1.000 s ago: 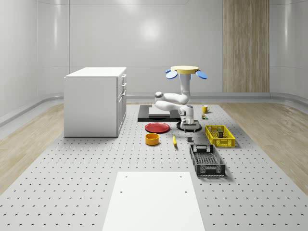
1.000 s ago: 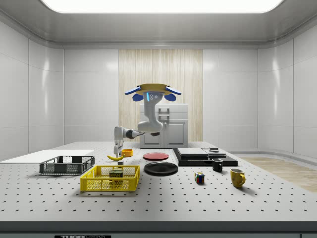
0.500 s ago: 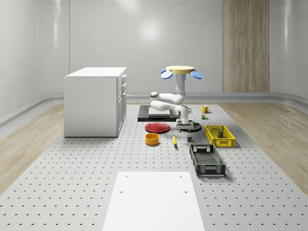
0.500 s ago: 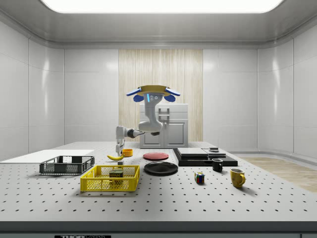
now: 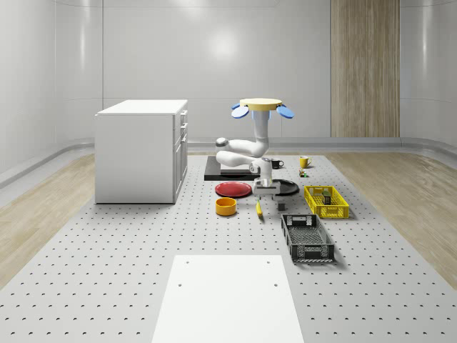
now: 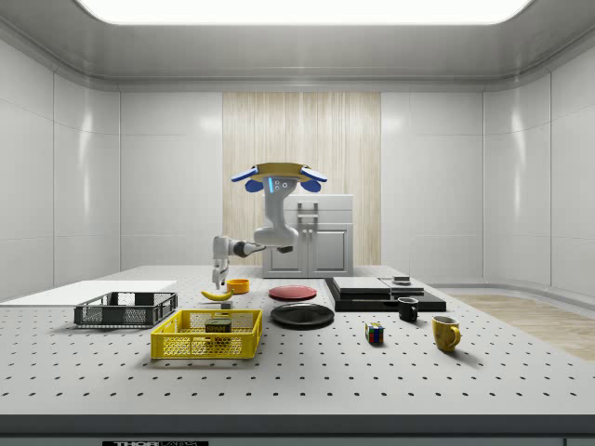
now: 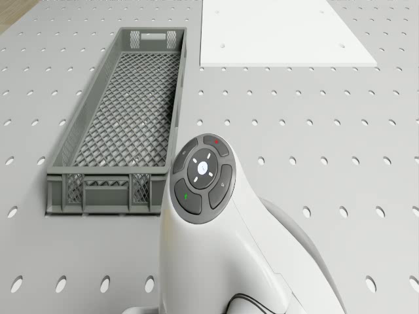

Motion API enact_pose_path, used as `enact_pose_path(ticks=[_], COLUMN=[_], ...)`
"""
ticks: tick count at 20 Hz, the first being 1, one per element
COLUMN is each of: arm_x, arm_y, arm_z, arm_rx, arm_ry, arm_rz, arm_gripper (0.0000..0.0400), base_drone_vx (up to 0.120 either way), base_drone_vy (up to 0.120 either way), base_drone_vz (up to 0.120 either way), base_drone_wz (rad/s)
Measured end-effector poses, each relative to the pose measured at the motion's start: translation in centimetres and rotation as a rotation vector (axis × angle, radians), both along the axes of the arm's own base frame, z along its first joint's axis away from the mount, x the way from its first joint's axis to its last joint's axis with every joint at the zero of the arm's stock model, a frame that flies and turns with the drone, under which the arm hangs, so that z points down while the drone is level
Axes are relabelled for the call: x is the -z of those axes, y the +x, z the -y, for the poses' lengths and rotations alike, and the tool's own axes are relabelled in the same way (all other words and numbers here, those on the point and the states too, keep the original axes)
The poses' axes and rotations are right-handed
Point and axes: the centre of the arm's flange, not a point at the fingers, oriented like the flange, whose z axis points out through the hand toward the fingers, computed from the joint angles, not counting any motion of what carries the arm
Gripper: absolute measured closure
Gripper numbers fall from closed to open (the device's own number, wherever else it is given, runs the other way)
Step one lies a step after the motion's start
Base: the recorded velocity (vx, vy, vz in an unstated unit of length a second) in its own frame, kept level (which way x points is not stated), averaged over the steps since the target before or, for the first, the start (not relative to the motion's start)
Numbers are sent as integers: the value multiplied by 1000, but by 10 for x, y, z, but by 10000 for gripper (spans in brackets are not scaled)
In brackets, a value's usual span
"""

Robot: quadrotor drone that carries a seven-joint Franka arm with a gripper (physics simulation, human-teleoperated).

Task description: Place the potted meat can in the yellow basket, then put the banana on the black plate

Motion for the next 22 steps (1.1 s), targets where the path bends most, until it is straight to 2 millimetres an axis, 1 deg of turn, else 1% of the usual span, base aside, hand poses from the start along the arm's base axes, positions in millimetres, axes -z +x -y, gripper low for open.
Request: enact_pose_path(ticks=[4, 8, 10, 13, 17, 22], arm_x=[0, 0, -1, -9, -19, -32], arm_y=[0, 0, 0, 0, 0, 0], arm_z=[0, 0, 0, 0, 0, 0], arm_rx=[0, 0, 0, 0, 0, 0], arm_ry=[0, 0, 0, 0, 0, 0], arm_rz=[0, 0, 0, 0, 0, 0], arm_gripper=[0, 0, 0, 0, 0, 0], base_drone_vx=[0, 0, 0, 0, 0, 0], base_drone_vy=[-120, -110, 0, 0, 0, 0], base_drone_vz=[-90, 0, 0, 0, -120, 0], base_drone_wz=[0, 0, 0, 0, 0, 0])
